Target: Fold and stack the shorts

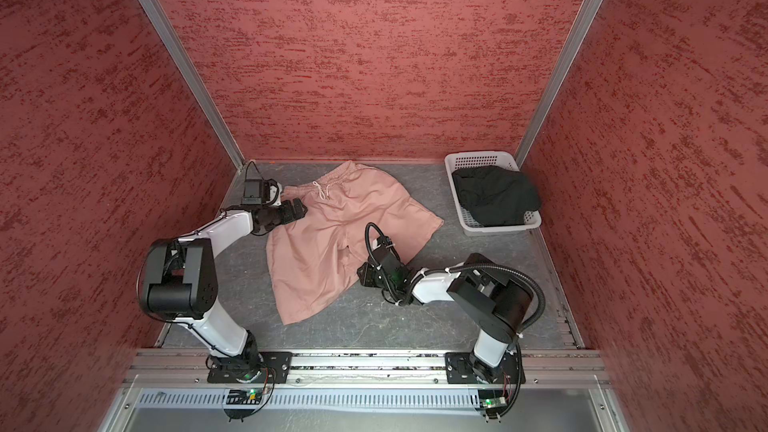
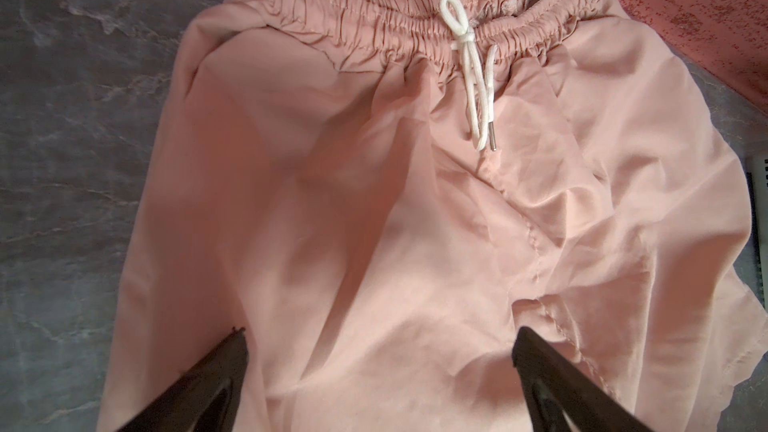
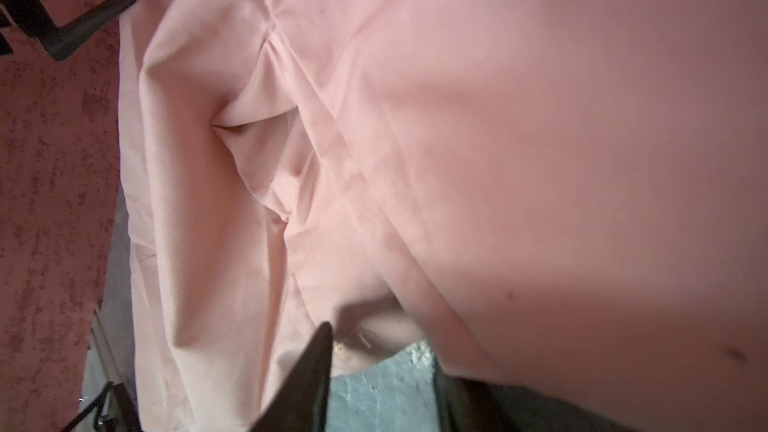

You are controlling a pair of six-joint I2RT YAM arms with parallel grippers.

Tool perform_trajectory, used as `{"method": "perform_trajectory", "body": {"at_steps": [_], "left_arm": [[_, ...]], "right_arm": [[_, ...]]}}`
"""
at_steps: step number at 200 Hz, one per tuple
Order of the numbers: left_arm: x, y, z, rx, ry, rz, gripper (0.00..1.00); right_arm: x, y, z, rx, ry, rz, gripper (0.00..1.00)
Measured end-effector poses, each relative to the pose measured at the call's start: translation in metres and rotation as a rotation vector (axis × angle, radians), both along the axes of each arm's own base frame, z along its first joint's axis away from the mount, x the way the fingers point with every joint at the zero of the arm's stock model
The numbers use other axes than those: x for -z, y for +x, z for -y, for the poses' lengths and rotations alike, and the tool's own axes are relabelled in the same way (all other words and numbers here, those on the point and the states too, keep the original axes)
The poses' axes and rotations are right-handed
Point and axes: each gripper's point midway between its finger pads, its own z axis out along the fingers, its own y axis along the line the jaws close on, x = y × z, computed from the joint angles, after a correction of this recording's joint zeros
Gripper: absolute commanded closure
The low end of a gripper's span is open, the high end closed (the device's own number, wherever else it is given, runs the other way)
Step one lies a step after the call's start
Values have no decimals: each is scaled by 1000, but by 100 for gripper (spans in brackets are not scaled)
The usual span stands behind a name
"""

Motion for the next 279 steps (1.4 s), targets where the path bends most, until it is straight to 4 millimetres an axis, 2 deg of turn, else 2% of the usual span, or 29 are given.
{"method": "perform_trajectory", "body": {"at_steps": [10,21,52,109,122,136,140,159,180,199,225,239,253,279], "left_arm": [[2,-1,-1,-2,1,-3,1],[3,-2,-2,-4,1,-6,1],[5,-1,-10,-22,0,-12,1],[18,5,-18,-37,-12,-70,1],[18,6,-17,-33,-18,-78,1],[18,7,-16,-29,-25,-81,1],[18,7,-15,-27,-27,-83,1],[18,6,-13,-20,-40,-93,0],[17,5,-11,-13,-52,-102,1],[13,6,-9,-8,-60,-104,1],[7,7,-7,1,-72,-100,1],[1,5,-5,5,-77,-93,0],[-9,5,-4,13,-82,-71,1],[-31,10,-4,27,-70,-16,1]], "right_arm": [[0,1,0,0,-4,2,93],[0,1,0,6,-1,-9,100],[-6,-8,6,-4,-29,-53,100],[-58,-38,20,-12,53,-139,100],[-59,-47,24,-11,72,-173,100],[-48,-60,33,-10,67,-228,100],[-43,-64,35,-11,61,-244,97],[-18,-83,47,-12,15,-338,67],[-3,-97,56,-37,-54,-399,54],[-12,-94,56,-61,-102,-387,51],[-47,-69,41,-82,-104,-259,46],[-57,-57,36,-84,-108,-198,45],[-52,-51,35,-85,-129,-171,45],[-21,-49,38,-95,-213,-197,45]]}}
